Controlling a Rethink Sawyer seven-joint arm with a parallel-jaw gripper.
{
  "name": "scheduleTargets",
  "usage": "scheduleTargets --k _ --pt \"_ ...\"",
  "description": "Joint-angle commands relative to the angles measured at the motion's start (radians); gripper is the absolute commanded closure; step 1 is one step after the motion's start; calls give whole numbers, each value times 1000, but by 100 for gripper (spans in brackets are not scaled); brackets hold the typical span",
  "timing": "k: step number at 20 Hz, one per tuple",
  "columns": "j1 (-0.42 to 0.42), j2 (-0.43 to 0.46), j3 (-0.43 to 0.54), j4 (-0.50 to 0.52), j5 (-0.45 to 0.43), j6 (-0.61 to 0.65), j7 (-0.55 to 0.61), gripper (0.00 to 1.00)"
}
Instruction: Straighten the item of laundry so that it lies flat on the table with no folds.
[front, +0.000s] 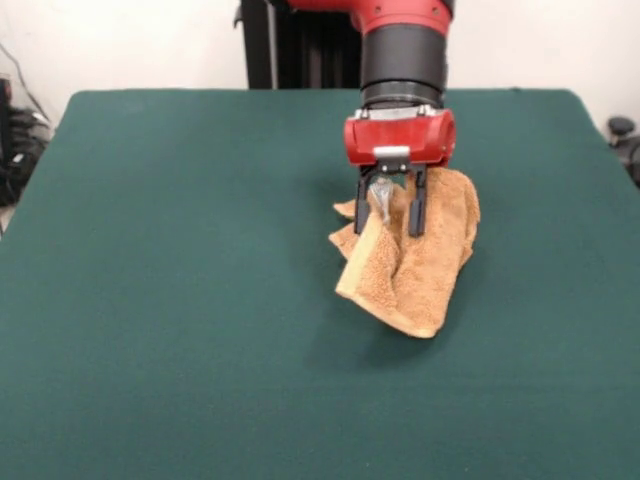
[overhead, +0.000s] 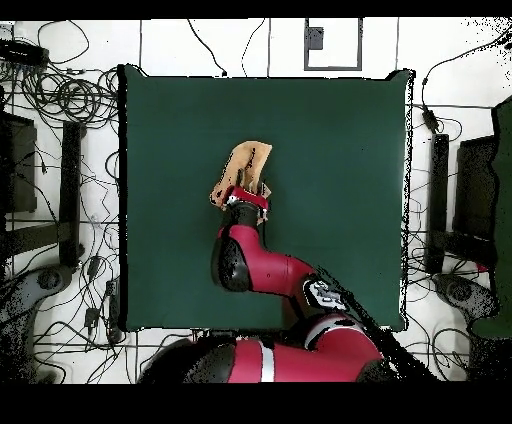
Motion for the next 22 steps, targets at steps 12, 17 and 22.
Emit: scheduleTargets --k 12,17,22 --pt "5 -36 89 42 58 90 241 0" --pt "39 -36 58 43 104 64 229 0" --pt "36 -11 67 24 82 34 227 0"
